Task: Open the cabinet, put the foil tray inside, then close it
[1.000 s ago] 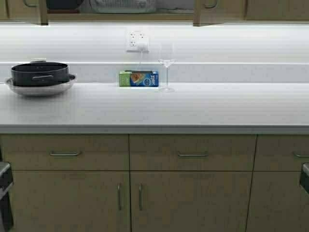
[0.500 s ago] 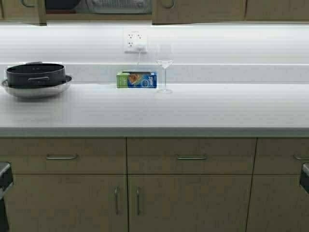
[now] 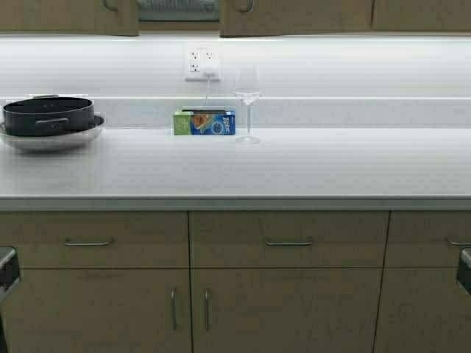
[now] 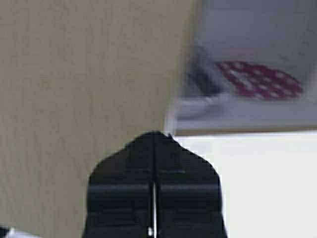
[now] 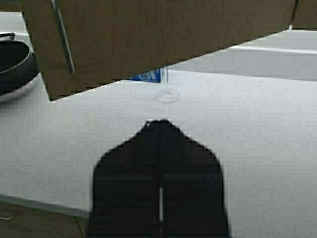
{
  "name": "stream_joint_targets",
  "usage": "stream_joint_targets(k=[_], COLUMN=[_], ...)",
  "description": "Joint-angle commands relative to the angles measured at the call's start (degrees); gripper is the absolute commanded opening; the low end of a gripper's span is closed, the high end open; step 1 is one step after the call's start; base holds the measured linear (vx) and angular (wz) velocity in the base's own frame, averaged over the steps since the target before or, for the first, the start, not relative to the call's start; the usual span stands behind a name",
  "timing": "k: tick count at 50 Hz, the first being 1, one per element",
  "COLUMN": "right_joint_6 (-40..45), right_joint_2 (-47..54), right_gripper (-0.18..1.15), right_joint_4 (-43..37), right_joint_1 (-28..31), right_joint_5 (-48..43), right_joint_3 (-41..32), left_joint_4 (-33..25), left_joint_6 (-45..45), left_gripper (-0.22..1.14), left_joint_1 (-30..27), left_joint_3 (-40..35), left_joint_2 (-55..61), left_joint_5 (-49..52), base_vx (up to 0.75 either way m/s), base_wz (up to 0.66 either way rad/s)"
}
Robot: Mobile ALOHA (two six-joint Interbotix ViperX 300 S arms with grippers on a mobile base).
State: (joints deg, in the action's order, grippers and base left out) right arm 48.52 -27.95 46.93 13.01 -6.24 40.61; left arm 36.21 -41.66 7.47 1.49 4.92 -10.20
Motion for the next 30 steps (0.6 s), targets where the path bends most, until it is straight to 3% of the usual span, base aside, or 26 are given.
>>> stream_joint_targets(k=[1,7,14,30], right_joint_6=[-0.3,-0.3,-0.2,-0.2], right_joint_2=[-0.5,0.2,2.1,10.5], right_gripper=[0.07,0.07,0.07,0.07], right_joint_4=[-0.1,0.0,-0.1,-0.2], right_joint_1=[0.2,0.4,0.9,2.0], right_joint_5=[-0.5,-2.6,-4.5,-4.8], right_joint_3=[-2.0,-2.6,-4.1,-12.7], left_joint_4=[0.2,0.2,0.1,0.1], left_joint_6=[0.4,0.8,0.9,0.8], left_gripper=[0.04,0.04,0.04,0.04], left_joint_1=[-0.5,-0.5,-0.5,-0.5], left_joint_3=[8.9,19.9,27.7,32.2], left_joint_2=[-8.7,-15.8,-21.1,-23.0], left_joint_5=[0.6,0.1,-1.6,-5.0], base_vx=[0.03,0.03,0.03,0.03], base_wz=[-0.02,-0.01,0.03,0.05])
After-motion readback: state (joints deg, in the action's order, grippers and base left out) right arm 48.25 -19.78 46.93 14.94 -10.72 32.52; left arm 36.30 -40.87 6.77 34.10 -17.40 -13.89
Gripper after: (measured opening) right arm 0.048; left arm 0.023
